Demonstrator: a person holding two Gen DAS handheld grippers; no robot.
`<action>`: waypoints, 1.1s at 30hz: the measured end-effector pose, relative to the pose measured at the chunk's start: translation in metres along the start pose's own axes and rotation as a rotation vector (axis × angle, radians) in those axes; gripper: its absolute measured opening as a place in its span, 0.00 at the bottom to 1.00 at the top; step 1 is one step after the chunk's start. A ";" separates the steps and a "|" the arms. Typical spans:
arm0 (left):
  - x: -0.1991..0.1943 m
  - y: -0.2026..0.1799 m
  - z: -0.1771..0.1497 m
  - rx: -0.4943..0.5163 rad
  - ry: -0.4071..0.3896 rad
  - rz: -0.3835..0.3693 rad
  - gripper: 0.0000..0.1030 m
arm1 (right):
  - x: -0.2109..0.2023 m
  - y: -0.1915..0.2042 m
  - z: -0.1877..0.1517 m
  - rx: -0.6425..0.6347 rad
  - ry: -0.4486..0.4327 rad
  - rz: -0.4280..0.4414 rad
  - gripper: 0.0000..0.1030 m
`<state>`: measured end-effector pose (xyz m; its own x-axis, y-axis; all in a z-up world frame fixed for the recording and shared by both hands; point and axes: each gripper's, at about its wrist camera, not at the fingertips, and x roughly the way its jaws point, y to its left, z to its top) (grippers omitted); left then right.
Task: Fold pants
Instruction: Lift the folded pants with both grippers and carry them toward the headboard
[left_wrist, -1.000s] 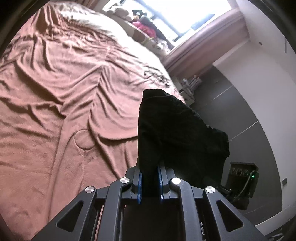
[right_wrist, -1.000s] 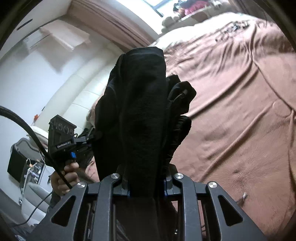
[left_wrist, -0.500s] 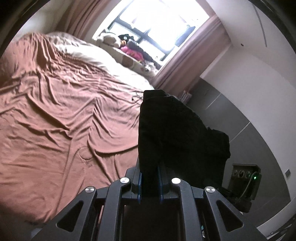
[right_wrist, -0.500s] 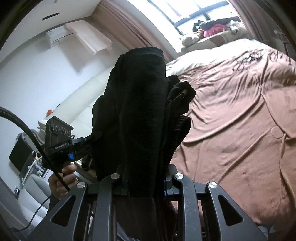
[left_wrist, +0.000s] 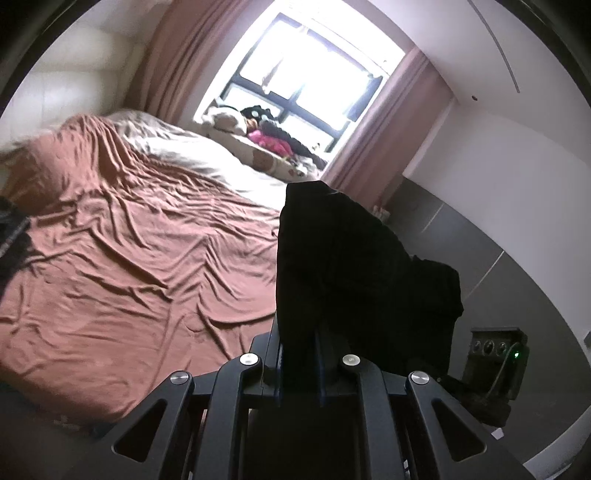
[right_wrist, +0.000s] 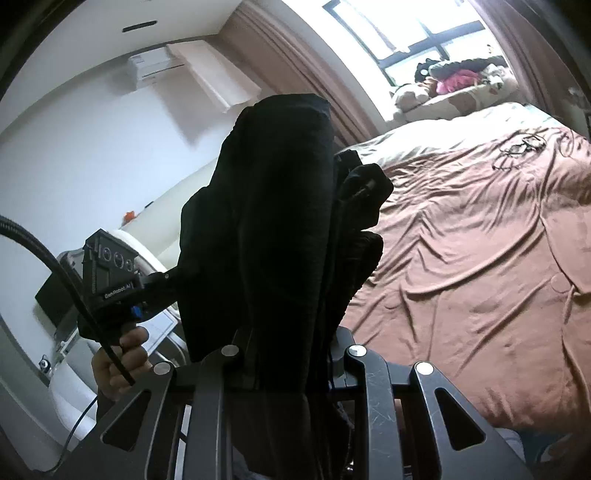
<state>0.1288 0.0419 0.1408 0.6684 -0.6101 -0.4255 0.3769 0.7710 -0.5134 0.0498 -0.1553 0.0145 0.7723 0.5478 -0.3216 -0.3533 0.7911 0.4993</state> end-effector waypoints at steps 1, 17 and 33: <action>-0.007 -0.001 0.001 0.002 -0.007 0.008 0.14 | 0.000 0.002 0.001 0.001 -0.001 0.010 0.20; -0.089 0.054 0.017 -0.046 -0.114 0.073 0.13 | 0.074 0.018 0.018 -0.078 0.044 0.097 0.20; -0.153 0.159 0.033 -0.137 -0.242 0.139 0.13 | 0.194 0.049 0.027 -0.193 0.084 0.171 0.20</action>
<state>0.1077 0.2640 0.1485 0.8472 -0.4262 -0.3172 0.1921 0.8024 -0.5650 0.1967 -0.0180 -0.0018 0.6490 0.6923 -0.3154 -0.5755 0.7179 0.3916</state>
